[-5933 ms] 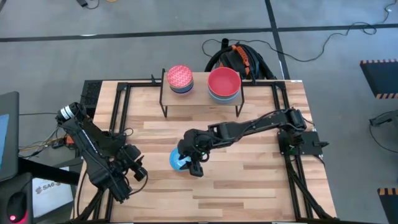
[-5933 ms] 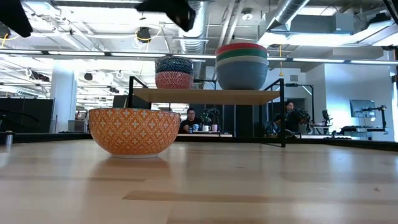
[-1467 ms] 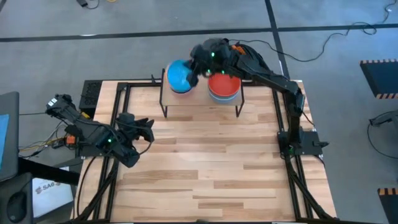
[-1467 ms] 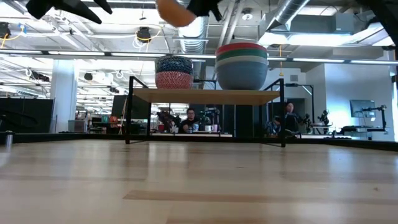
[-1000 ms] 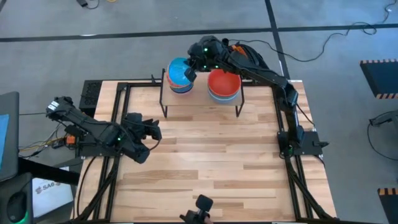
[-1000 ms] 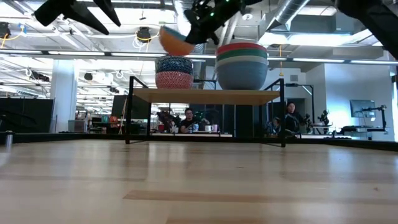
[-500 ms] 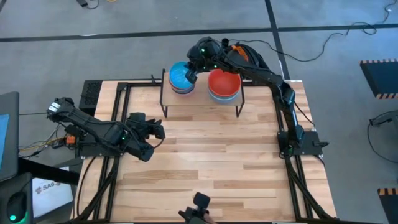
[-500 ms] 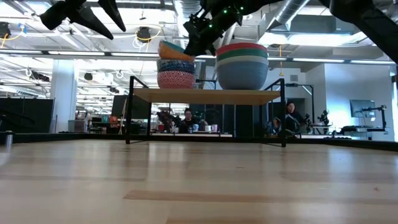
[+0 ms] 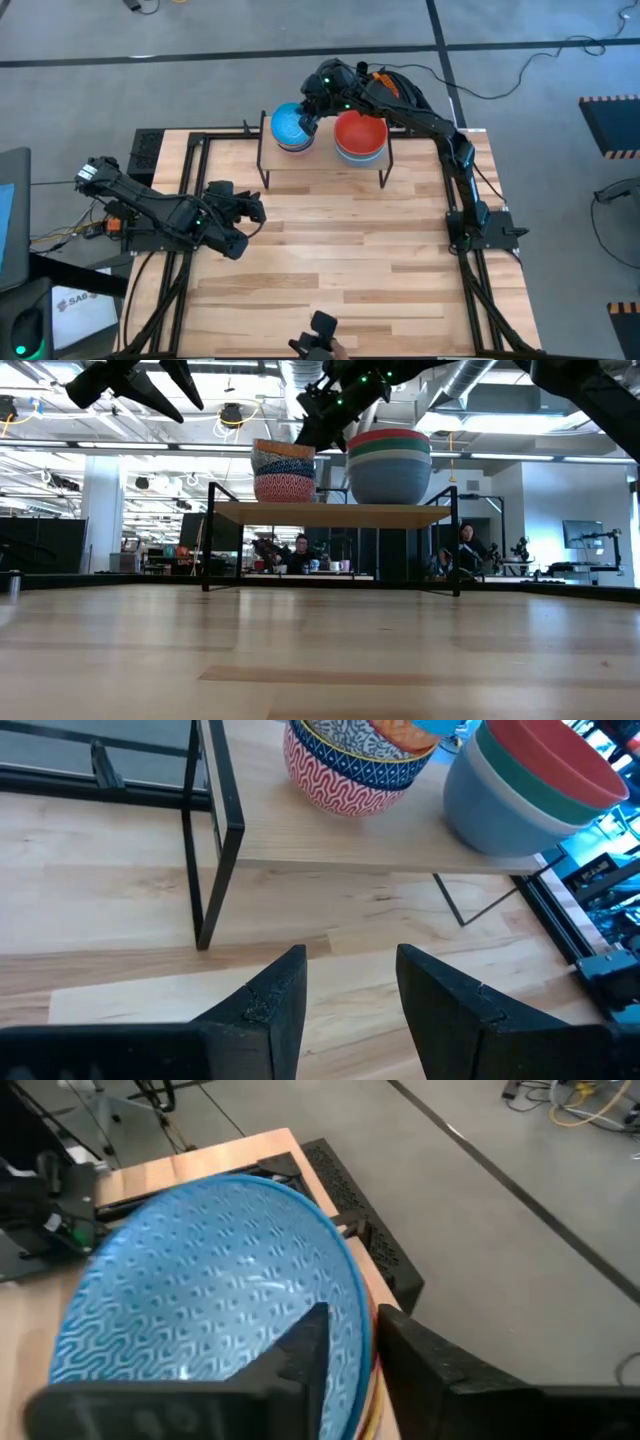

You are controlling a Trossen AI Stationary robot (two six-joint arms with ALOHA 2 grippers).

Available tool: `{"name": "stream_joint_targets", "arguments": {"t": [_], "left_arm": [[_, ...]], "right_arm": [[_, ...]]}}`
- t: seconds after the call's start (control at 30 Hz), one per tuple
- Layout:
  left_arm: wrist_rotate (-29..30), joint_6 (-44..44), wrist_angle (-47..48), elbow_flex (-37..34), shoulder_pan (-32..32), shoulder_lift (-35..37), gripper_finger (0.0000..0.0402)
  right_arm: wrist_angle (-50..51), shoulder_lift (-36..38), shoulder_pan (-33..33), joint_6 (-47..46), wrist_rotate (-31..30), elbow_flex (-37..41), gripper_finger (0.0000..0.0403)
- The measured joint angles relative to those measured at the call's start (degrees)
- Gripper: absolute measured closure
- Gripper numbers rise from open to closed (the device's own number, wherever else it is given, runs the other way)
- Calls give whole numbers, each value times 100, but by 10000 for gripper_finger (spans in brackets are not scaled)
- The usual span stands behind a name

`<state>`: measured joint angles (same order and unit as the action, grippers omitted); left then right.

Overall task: Place and stack bowls onto a shelf
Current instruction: Stack the patterned light blue bowl on top of the patterned red bowl on the shelf, then return to Home Position

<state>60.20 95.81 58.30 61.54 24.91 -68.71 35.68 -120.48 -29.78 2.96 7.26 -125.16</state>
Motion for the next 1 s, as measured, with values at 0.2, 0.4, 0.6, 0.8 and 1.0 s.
{"name": "stream_joint_targets", "arguments": {"t": [0.2,0.4,0.6,0.8,1.0], "left_arm": [[-2,0,3,0,0,0,262],[-85,0,20,0,0,0,262],[-215,-394,-58,0,45,19,262],[-10,-1299,-275,222,152,61,262],[164,-2216,-805,328,183,63,262]], "right_arm": [[-83,8,-14,-105,80,-2,221],[-150,82,-33,-144,80,-2,185],[-178,422,-48,-180,384,0,182],[-325,865,12,-386,1064,-4,186],[-347,1302,221,-422,1362,-4,202]]}}
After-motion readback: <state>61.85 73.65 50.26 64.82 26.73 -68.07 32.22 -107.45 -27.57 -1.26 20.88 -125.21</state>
